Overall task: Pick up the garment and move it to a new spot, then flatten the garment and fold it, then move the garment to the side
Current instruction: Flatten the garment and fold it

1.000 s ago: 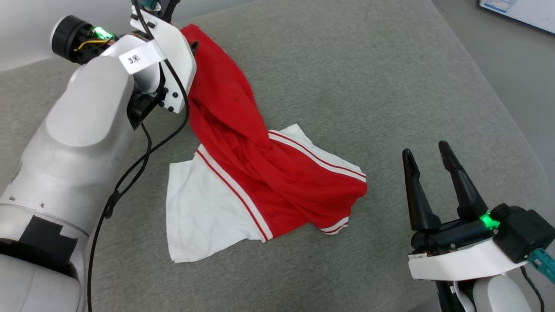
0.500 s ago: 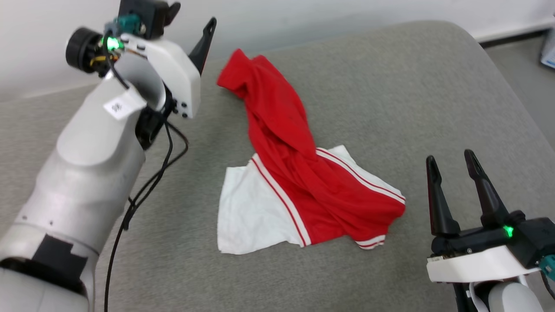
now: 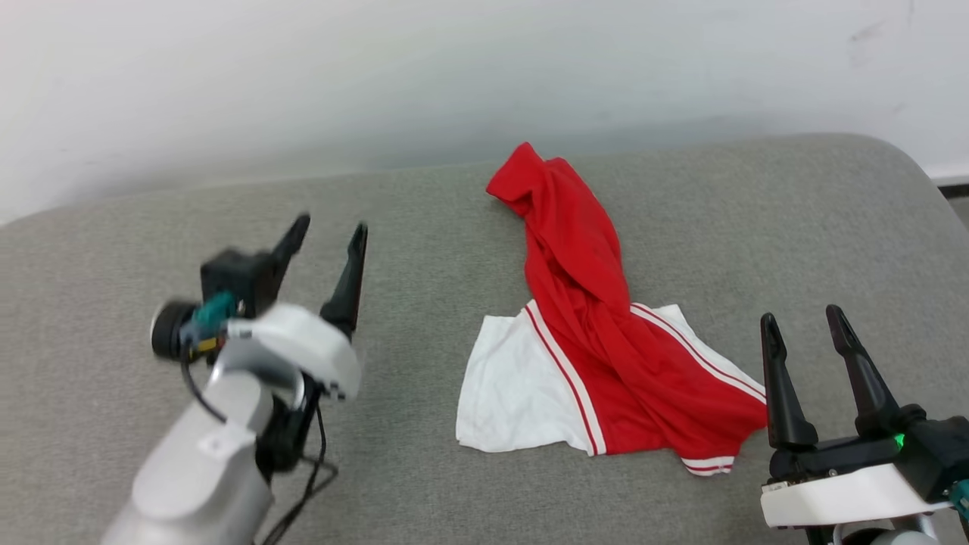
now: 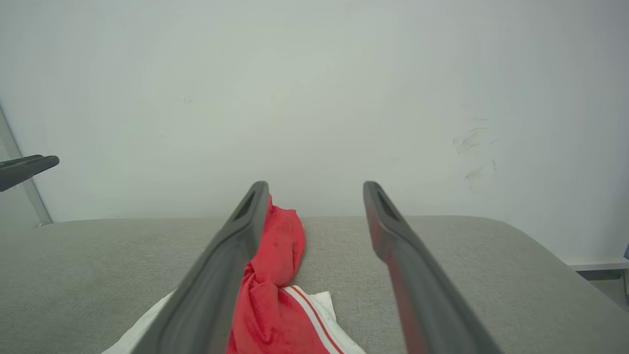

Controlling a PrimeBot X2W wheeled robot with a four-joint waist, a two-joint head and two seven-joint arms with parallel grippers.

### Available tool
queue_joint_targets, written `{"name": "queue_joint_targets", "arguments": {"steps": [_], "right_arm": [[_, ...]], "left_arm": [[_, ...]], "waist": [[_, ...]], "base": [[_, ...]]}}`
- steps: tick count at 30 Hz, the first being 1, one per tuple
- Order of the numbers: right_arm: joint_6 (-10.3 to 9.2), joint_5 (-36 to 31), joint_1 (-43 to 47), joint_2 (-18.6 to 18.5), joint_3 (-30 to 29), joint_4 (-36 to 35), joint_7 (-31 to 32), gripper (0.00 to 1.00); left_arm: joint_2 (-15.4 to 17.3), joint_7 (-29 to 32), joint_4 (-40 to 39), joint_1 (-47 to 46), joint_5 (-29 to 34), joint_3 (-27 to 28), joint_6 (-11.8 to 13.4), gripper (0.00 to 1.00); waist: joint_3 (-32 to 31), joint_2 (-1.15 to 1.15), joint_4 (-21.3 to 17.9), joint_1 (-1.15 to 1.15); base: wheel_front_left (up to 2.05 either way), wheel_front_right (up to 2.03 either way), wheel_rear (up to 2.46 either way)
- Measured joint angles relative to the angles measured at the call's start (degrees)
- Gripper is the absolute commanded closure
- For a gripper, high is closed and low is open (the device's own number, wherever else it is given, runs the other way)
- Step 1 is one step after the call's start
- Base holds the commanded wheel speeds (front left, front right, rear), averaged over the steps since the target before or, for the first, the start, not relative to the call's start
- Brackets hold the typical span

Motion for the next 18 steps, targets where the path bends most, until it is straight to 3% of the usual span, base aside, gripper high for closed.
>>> {"name": "queue_joint_targets", "arguments": {"steps": [9,18], "right_arm": [[0.00,-0.6,1.8,0.0,-0.3,0.0,0.0,0.00],[0.00,-1.1,2.3,0.0,0.6,0.3,0.0,0.00]], "left_arm": [[-1.0,-0.2,-17.4,19.9,1.3,6.9,5.2,0.00],[-4.3,-0.2,-21.7,30.3,5.8,7.4,5.5,0.00]], "waist": [[-2.4,0.00,2.3,0.01],[-3.3,0.00,2.7,0.01]], "base": [[0.00,0.00,0.00],[0.00,0.00,0.00]]}}
